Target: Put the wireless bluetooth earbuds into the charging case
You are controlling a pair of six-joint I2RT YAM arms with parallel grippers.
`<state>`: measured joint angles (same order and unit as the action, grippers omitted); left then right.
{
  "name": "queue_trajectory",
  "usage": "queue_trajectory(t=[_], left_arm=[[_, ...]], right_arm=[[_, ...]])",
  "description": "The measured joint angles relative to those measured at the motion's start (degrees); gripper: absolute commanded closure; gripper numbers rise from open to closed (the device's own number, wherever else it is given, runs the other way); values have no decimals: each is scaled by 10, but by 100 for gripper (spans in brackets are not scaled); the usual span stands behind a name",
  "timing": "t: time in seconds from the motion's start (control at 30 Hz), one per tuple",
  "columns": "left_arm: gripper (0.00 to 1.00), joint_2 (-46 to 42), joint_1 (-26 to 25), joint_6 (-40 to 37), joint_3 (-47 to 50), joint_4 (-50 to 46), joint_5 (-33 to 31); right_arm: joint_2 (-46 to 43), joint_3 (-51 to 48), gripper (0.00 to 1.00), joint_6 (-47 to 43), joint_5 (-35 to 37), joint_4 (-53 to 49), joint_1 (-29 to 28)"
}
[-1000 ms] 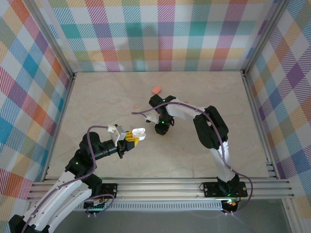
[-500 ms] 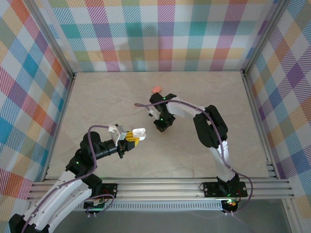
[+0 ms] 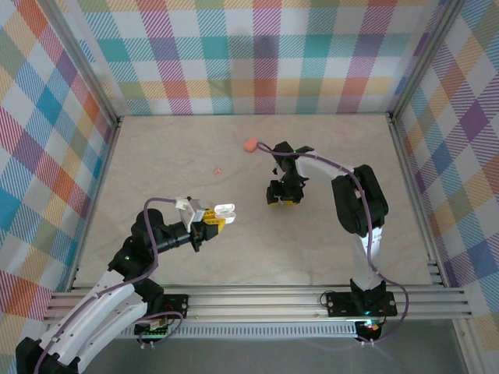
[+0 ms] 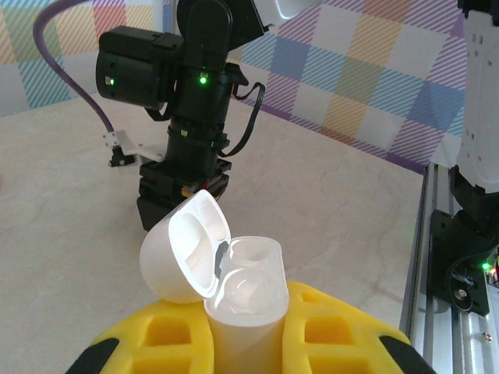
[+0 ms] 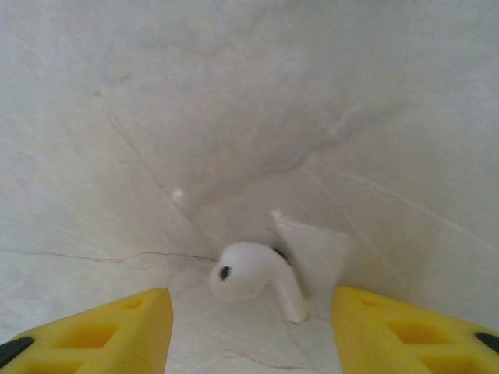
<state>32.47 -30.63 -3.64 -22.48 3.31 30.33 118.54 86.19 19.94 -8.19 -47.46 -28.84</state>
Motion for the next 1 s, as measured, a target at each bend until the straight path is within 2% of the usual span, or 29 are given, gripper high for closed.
queue_trajectory(t=[0.17,0.33,0.53,0.77,1.0], left_arm=[[100,12,0,9,0,3,-1],[100,33,0,12,0,22,-5],[100,67,0,12,-4,28,-4],[100,69,-2,12,-8,29,-4],[100,68,-10,12,-8,28,-5]], right_arm=[[-2,7,43,-7,-48,0,18],[-10,20,47,-107,-76,-2,30],[-11,22,49,-223,-74,-1,30],[-10,12,50,-278,-72,19,23],[-7,9,51,-332,-31,23,-3]])
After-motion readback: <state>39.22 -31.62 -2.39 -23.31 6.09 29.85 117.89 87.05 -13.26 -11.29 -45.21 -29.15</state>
